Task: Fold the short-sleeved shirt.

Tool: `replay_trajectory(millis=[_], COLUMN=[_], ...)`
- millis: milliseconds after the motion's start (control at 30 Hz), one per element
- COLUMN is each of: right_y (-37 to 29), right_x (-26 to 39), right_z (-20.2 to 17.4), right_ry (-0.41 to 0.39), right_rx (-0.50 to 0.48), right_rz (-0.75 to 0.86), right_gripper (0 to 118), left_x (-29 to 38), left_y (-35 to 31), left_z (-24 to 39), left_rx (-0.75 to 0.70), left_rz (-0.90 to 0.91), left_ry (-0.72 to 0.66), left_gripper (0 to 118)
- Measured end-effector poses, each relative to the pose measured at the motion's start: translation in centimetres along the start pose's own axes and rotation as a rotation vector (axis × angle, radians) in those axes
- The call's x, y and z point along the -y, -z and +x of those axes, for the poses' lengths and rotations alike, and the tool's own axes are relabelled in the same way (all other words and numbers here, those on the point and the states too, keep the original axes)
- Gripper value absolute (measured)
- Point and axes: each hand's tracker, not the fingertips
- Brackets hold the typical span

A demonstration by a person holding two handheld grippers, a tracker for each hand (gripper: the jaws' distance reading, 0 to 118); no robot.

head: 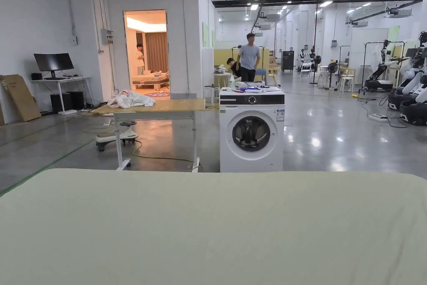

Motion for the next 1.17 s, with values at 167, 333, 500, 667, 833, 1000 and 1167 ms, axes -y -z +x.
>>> replay_trajectory(millis=[167,333,500,667,833,1000,1167], right_y=[-0.1,0.1,-0.3,-0.6,-0.6,-0.4,-0.3], right_x=[-0.6,-1.2,-1.6,-2.2,-2.2,-2.1,-2.0], right_z=[-0.4,-0.8,-0.6,-1.1,-1.3,-1.3,-1.0], right_ry=[0.039,0.071,0.125,0.128,0.103,0.115,0.134], right_rx=[0.045,0.178,0.162,0.194,0.189,0.187,0.217], right_rz=[-0.05,-0.123,-0.101,-0.107,-0.108,-0.124,-0.094], right_gripper=[118,118,118,118,118,118,118], left_x=[-0.1,-0.3,-0.4,-0.5,-0.5,-0.2,-0.3], left_y=[-0.1,0.0,0.0,-0.1,-0.1,0.0,-0.1], left_z=[-0.3,-0.3,-0.2,-0.2,-0.1,0.0,0.1], left_rx=[-0.01,0.003,0.009,0.008,0.015,0.021,0.022], left_rz=[-0.002,-0.006,-0.009,-0.006,-0.006,-0.019,-0.022], left_ry=[-0.009,-0.024,-0.038,-0.033,-0.036,-0.028,-0.031], left_gripper=[115,115,115,115,115,115,115])
